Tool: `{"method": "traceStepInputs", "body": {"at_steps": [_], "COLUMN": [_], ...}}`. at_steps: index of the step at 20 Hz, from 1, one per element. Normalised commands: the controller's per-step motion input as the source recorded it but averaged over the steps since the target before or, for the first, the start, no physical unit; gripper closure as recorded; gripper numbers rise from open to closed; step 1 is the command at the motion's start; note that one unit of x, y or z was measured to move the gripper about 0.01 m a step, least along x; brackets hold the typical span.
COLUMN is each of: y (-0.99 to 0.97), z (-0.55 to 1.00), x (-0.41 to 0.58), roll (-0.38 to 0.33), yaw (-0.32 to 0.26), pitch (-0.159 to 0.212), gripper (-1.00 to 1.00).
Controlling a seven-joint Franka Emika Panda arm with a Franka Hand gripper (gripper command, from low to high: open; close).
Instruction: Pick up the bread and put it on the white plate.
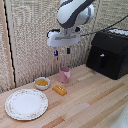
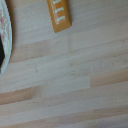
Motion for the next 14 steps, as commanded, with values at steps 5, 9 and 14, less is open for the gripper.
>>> {"method": "traceStepInputs", "body": {"at_steps": [5, 9, 14], "y": [0.25, 0.11, -0.02], "z": [-0.24, -0.32, -0.37], "x": [-0.13, -0.066, 0.008], "roll": [-0.036, -0.015, -0.002], "yaw": [0.111, 0.161, 0.176], "pitch": [0.079, 0.105, 0.063], "gripper": [-1.0, -1.0, -1.0]}}
